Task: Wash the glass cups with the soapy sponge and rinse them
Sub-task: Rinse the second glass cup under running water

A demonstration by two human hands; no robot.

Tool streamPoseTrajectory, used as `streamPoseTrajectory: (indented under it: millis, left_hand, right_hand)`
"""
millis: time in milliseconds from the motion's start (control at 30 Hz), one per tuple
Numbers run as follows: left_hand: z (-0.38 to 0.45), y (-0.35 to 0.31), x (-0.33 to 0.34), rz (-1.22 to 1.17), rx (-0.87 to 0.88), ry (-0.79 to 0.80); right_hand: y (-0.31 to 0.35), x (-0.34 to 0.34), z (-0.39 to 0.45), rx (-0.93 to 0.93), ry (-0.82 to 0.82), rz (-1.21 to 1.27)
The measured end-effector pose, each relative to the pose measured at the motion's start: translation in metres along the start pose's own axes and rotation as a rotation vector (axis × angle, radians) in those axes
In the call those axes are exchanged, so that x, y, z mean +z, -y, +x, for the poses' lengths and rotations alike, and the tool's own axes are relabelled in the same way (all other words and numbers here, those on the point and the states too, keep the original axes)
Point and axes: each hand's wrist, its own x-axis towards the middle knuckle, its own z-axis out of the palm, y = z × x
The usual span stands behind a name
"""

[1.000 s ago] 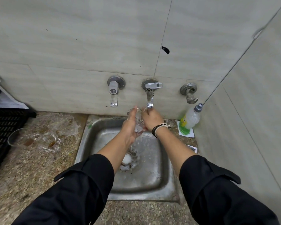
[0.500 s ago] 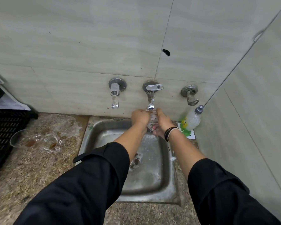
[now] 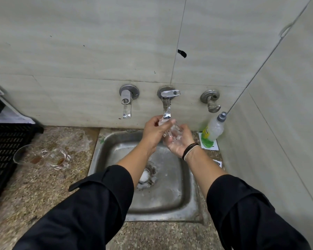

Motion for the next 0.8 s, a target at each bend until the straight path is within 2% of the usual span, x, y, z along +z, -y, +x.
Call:
streamPoseTrajectory:
  millis: [133,200,233,267,300,333,367,400,433,500,567,667,767,800]
  left_hand:
    - [-0.006,0.015,0.003,0.078,0.021,-0.036]
    - [-0.003,0.019,0.000,0.052,0.014,-0.058]
    - [-0.001,0.019,-0.004,0.044,0.019,-0.067]
    - [0.001,0.019,-0.008,0.042,0.029,-0.078]
    - [0.003,0.019,-0.012,0.058,0.031,-0.090]
    - [0.002,0.017,-0.015,0.072,0.033,-0.095]
    - [0.004,0.017,-0.017,0.107,0.039,-0.096]
    - [0.005,0.018,-0.020,0.150,0.052,-0.088]
    - [0.006,0.017,-0.021,0.201,0.070,-0.079]
    - [0.009,0.018,-0.026,0.257,0.107,-0.089]
    - [0.010,0.017,-0.026,0.287,0.119,-0.087]
    - [0.011,0.015,-0.021,0.337,0.121,-0.023]
    - [0.014,0.017,-0.025,0.292,0.125,-0.077]
    - [0.014,0.018,-0.027,0.288,0.121,-0.078]
  right_hand:
    - [-0.016,0.000,0.001,-0.021,-0.005,-0.012]
    - [-0.018,0.003,-0.003,-0.102,-0.049,-0.304]
    - [-0.018,0.002,-0.006,-0.201,-0.108,-0.592]
    - [-0.018,-0.004,-0.006,-0.377,-0.185,-0.914]
    - [-0.017,-0.011,-0.005,-0.645,-0.237,-1.199]
    - [-0.016,-0.015,-0.009,-0.901,-0.193,-1.403]
    - [-0.017,-0.019,-0.010,-1.077,-0.097,-1.576]
    - [-0.019,-0.020,-0.012,-1.170,0.016,-1.743]
    - [-0.022,-0.020,-0.013,-1.181,0.105,-1.873]
    - [-0.024,-0.017,-0.019,-1.145,0.177,-1.944]
    - [-0.020,-0.015,-0.022,-1.149,0.105,-1.949]
    - [-0.020,-0.005,-0.025,-1.062,-0.049,-1.895]
    - [-0.024,-0.005,-0.028,-1.000,0.040,-1.964]
    - [-0.021,-0.005,-0.029,-0.988,0.020,-2.004]
